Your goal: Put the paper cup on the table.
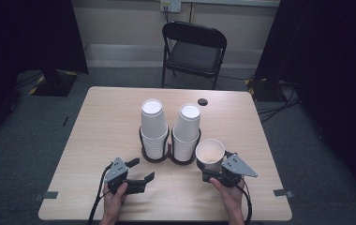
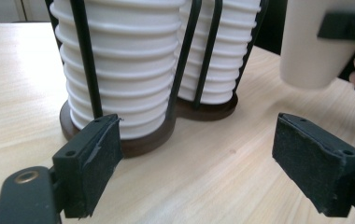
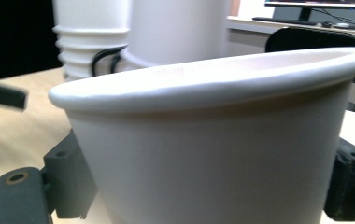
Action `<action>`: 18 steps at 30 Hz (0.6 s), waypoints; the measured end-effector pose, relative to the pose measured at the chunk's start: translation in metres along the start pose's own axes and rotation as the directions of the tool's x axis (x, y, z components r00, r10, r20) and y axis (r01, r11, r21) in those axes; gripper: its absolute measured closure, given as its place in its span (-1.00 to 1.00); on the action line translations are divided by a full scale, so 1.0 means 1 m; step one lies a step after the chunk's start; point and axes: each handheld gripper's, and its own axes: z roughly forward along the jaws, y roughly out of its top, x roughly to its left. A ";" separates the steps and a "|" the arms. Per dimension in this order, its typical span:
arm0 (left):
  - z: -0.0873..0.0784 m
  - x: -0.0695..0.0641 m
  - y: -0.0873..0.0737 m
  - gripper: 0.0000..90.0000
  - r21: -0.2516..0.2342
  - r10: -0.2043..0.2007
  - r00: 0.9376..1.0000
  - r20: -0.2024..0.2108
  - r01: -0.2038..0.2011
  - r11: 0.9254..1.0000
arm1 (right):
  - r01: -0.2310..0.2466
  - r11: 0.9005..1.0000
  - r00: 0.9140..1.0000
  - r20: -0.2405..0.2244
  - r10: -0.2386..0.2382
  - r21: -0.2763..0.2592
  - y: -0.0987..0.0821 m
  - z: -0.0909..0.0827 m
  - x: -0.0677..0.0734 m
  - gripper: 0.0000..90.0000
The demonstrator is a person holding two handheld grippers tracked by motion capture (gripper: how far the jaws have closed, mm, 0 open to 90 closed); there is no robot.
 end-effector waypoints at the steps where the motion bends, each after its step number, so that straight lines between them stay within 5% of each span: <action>1: -0.001 -0.001 0.000 -0.66 -0.005 0.005 1.000 -0.007 -0.005 1.000 | -0.013 1.000 1.000 0.006 0.013 -0.005 0.001 0.001 -0.004 -0.74; 8: -0.001 -0.005 -0.004 -0.65 -0.029 0.031 0.999 -0.040 -0.032 0.999 | -0.088 0.996 0.995 0.053 0.088 -0.004 0.005 0.011 -0.027 -0.75; 18: -0.007 -0.009 -0.008 -0.65 -0.104 0.033 0.996 -0.085 -0.042 0.994 | -0.109 0.994 0.989 0.097 0.108 0.008 0.010 0.041 -0.049 -0.75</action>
